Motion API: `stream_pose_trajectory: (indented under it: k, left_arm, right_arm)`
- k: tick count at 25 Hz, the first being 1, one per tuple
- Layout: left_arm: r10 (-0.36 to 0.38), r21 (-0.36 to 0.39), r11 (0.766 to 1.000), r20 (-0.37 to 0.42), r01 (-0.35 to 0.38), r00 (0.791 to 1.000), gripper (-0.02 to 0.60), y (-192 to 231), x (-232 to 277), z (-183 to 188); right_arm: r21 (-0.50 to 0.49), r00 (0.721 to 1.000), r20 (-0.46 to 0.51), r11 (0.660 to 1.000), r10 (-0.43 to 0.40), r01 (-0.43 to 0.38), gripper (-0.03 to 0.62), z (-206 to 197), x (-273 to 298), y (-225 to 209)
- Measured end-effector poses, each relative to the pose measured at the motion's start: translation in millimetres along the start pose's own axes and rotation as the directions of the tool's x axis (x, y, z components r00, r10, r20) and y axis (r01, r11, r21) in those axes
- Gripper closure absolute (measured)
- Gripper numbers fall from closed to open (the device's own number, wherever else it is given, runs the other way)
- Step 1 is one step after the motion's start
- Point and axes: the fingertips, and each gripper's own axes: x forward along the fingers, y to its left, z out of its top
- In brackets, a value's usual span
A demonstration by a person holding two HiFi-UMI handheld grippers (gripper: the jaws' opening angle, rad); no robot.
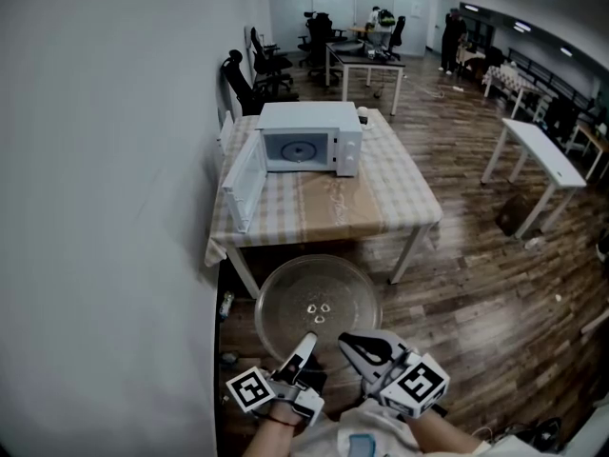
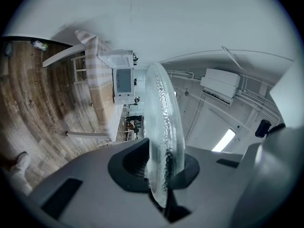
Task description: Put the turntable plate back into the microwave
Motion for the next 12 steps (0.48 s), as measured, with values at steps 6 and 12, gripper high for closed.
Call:
stream_pose_trajectory:
  k: [6,12]
  left_arm:
    - [-0.007,-0.007,1.000,0.004,0.007,1.000,0.557,-3.1,-1.4,2.2]
    - [-0.005,-0.003,1.000,-0.007,0.005,1.000,0.557,-1.3,-1.1,4.6]
  right_arm:
    - [0.007,1.000,-0.003,1.000,0.004,-0.004,0.560,1.2,1.8,2.7]
    - [0.019,1.000,-0.006,1.000,-0.001,0.001,0.560,2.9,3.8,3.4]
